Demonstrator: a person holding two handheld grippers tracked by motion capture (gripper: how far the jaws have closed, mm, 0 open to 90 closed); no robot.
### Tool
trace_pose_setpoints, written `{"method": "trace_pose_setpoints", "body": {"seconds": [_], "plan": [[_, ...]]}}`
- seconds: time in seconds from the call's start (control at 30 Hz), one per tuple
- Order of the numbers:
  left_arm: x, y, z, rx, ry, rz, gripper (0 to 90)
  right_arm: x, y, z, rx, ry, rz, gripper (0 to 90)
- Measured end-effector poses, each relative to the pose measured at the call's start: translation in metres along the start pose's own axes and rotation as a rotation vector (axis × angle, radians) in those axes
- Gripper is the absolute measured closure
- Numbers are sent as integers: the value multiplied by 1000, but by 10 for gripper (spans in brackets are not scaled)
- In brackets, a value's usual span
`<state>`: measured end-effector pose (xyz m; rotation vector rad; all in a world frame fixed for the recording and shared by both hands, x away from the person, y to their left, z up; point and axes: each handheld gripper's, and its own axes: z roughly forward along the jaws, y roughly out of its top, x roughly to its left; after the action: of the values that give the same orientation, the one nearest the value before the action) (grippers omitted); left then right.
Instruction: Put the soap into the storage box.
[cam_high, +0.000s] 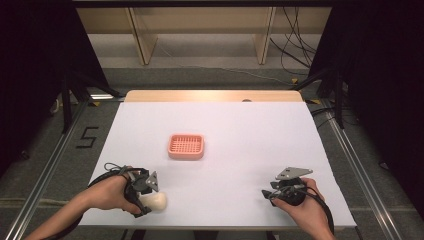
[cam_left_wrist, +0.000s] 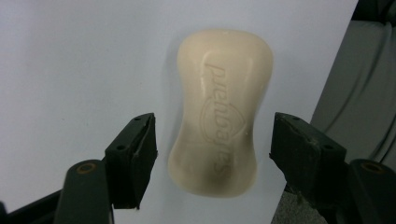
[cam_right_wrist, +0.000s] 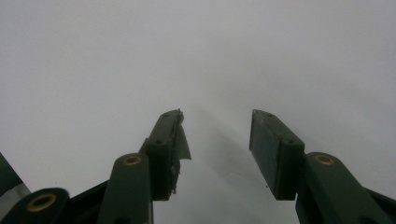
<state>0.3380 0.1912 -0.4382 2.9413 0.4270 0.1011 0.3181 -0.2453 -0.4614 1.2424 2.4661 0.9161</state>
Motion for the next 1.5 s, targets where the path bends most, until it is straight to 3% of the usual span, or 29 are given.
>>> {"method": "trace_pose_setpoints", "body": {"seconds": [0.33, 0.43, 0.57, 0.6, 0.63, 0.7, 0.9, 1.03, 1.13, 1.33, 1.43, 1.5], "plan": [[-3, 5, 10, 58, -18, 31, 343, -1, -1, 2, -8, -2, -17, 537], [-2, 6, 12, 73, -21, 44, 349, 0, -1, 2, 1, 6, 2, 537], [-1, 7, 13, 76, -25, 42, 357, 0, -1, 2, 2, 8, 7, 536], [-1, 8, 14, 78, -27, 45, 360, -1, -1, 2, 9, 4, -14, 536], [-2, 8, 14, 80, -40, 26, 363, -1, -1, 2, 10, 3, -15, 535], [-1, 9, 14, 83, -28, 54, 369, -1, -1, 2, 11, 4, -14, 534], [1, 11, 15, 78, -37, 50, 401, 0, -1, 3, 21, 10, 0, 532], [3, 12, 16, 79, -32, 78, 429, 0, -1, 3, 24, 11, 2, 530], [1, 11, 18, 80, -57, 50, 450, -1, -1, 3, 30, 14, 0, 529], [4, 12, 18, 81, -59, 70, 483, 0, -1, 3, 20, 15, -4, 528], [3, 10, 19, 75, -78, 33, 487, -1, -2, 4, 22, 13, -11, 528], [4, 10, 18, 69, -63, 52, 489, -1, -2, 4, 23, 11, -20, 528]]}}
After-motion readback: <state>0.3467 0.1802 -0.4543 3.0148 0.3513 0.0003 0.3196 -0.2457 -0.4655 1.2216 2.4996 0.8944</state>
